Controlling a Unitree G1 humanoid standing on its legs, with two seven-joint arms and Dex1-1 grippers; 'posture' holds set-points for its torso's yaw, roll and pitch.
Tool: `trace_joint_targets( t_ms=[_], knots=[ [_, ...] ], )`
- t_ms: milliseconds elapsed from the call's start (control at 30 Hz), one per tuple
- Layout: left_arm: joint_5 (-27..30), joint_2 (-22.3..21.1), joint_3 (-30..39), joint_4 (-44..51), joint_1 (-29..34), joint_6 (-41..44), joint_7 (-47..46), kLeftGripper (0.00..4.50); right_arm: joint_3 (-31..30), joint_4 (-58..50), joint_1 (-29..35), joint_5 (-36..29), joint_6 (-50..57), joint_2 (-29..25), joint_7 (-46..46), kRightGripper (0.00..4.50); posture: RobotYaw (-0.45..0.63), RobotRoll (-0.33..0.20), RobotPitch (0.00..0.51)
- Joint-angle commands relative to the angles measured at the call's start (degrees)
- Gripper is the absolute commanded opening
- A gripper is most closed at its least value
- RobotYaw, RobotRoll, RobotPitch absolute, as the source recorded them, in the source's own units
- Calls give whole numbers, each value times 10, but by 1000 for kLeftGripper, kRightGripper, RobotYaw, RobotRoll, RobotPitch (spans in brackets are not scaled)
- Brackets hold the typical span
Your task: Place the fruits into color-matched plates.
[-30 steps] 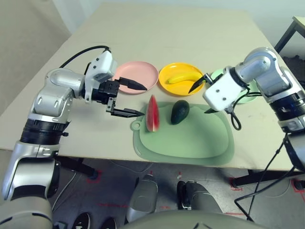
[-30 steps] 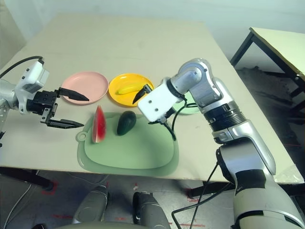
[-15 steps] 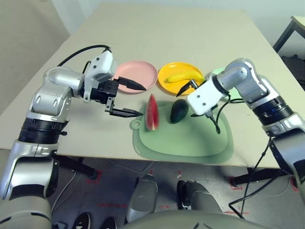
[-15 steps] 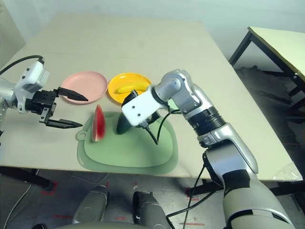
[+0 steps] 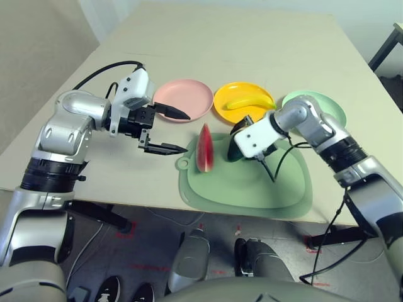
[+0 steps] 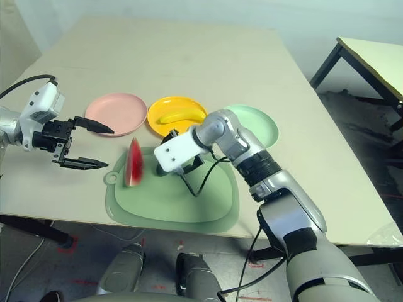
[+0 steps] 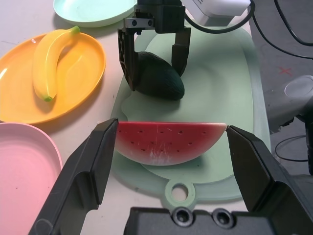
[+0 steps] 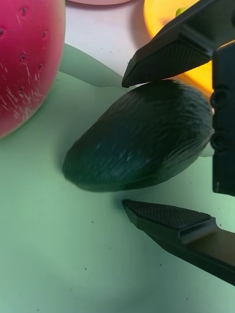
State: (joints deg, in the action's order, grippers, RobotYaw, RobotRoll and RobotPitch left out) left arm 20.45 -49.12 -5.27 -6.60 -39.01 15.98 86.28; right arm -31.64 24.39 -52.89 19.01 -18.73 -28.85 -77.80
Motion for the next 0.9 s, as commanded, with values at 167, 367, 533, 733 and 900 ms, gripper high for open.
trace_joint_targets(
  t_ms=[167, 367, 533, 733, 900],
  knots=[
    [-1, -1, -1, 11, 2, -1, -1, 4500, -1, -35, 19, -7, 33, -17, -19, 3764, 277, 0, 131],
    [-1, 1, -1, 11, 0, 1, -3, 4500, 10, -66, 21, -22, 57, -38, -39, 3104, 269, 0, 130],
    [19, 13, 11, 13, 2, 14, -14, 4500, 43, -83, 3, -46, 87, -95, -67, 3104, 265, 0, 131],
    [17, 16, 7, 9, 2, 17, -22, 4500, 66, 81, -83, -8, 46, -173, -28, 3104, 249, 0, 133],
    [8, 26, -2, -4, -8, 9, -23, 4500, 47, 294, -149, 75, -15, -190, 96, 3104, 238, 0, 130]
  ],
)
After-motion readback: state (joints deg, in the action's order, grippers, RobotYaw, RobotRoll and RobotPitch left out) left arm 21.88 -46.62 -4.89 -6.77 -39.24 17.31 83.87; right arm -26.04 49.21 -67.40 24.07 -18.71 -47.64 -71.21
